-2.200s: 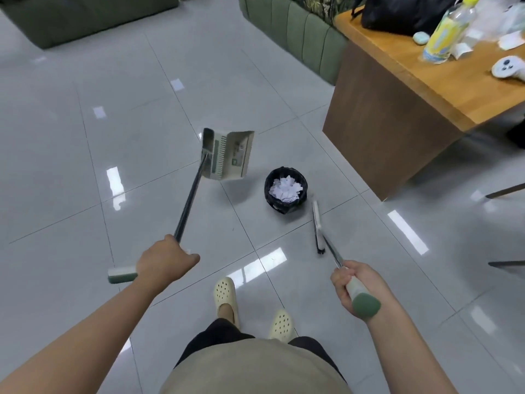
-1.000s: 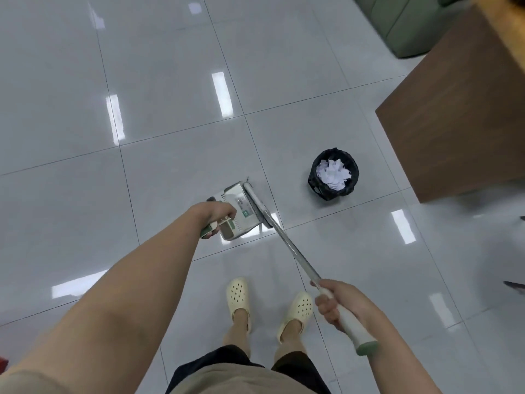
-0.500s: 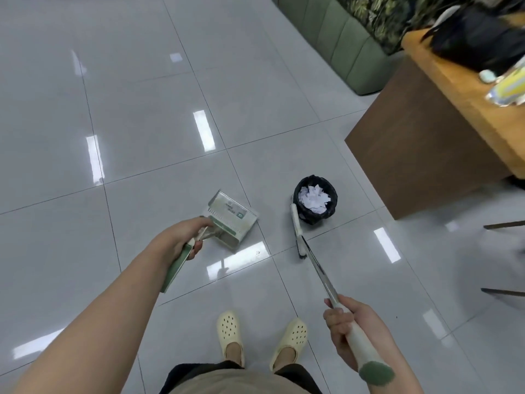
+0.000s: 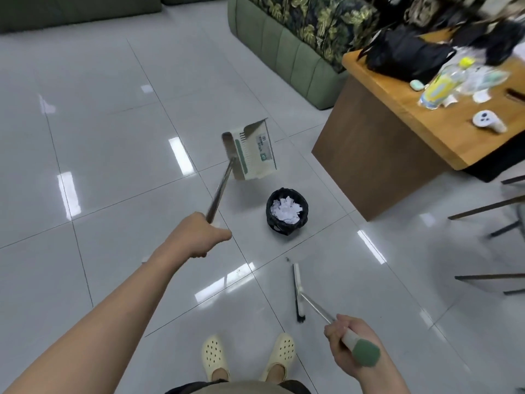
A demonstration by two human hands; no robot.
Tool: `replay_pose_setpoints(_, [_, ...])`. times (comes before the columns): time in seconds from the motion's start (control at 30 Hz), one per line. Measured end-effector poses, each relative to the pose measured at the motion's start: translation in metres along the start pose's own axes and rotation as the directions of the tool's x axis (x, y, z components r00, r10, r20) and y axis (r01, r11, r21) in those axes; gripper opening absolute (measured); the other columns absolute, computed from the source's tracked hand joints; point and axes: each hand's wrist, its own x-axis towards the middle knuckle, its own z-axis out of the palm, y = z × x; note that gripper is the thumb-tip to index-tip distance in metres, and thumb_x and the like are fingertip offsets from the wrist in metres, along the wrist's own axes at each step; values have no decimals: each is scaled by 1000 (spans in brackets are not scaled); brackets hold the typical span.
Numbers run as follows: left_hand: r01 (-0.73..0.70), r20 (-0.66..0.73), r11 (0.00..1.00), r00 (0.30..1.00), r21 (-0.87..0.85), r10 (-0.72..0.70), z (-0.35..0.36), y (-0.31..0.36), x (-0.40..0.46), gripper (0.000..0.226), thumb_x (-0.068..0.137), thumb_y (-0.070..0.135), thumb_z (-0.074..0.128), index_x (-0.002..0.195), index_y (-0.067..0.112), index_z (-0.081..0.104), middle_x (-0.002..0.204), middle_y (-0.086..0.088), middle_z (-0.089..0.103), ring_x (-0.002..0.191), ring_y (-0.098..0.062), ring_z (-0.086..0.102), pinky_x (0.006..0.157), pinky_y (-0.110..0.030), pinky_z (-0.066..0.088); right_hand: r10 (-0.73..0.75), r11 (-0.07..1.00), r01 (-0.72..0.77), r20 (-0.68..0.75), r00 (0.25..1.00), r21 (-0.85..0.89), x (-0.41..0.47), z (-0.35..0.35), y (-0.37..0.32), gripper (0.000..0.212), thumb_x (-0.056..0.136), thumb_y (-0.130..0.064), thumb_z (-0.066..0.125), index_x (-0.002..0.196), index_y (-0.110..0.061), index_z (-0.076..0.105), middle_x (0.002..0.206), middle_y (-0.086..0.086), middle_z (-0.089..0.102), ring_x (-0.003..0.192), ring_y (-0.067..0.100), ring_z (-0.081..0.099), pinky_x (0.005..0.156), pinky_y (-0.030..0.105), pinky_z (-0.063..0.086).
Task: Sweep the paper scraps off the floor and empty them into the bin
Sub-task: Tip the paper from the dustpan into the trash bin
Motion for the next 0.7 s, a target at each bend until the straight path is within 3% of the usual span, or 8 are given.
replay_pose_setpoints(0.1, [-67,-113,885,985,461,133,25,10,-15,38,74,45,69,93,15,53,78,3,59,69,-20,61,58,-28,44,-56,997,54,-35,998,-53,-2,-8,-10,13,95,-7,43,84,-14,41,58,-3,35,31,8,36,29,16,40])
replay_pose_setpoints(0.17, [-78,-124,709,965,701,230,46,8,-20,45,84,44,62,114,12,51,84,3,56,77,-23,59,60,-30,40,-127,977,115,-58,990,-177,-3,-12,-18,22,90,3,37,76,-13,40,54,1,35,29,9,35,28,15,35])
replay_pose_setpoints(0.23, [-95,-85,534,949,840,302,66,2,-21,63,95,38,52,143,2,36,96,-1,63,86,-26,63,61,-31,38,-189,954,169,-60,980,-248,-7,-15,-28,27,87,7,33,70,-14,38,49,3,34,28,11,34,27,15,33])
replay_pose_setpoints(0.3, [-116,-47,432,936,894,348,79,-4,-20,70,101,36,47,153,-3,21,109,-5,67,94,-26,67,64,-32,38,-209,950,185,-70,975,-251,-9,-19,-40,29,88,7,33,69,-15,38,47,3,35,27,10,35,28,14,34])
replay_pose_setpoints(0.47, [-148,3,352,925,924,380,100,-3,-22,71,102,36,45,155,-2,19,113,-8,66,96,-27,68,64,-34,39,-143,982,135,-48,989,-133,-1,-30,-71,10,97,-8,45,87,-12,46,51,-3,39,30,7,41,33,14,42])
replay_pose_setpoints(0.7, [-98,-49,374,930,922,364,121,11,-26,71,99,39,47,154,-1,23,111,-7,67,94,-28,69,64,-33,40,-117,983,122,42,992,-139,4,-28,-105,16,98,-7,45,84,-14,42,53,-2,36,33,7,40,33,13,42])
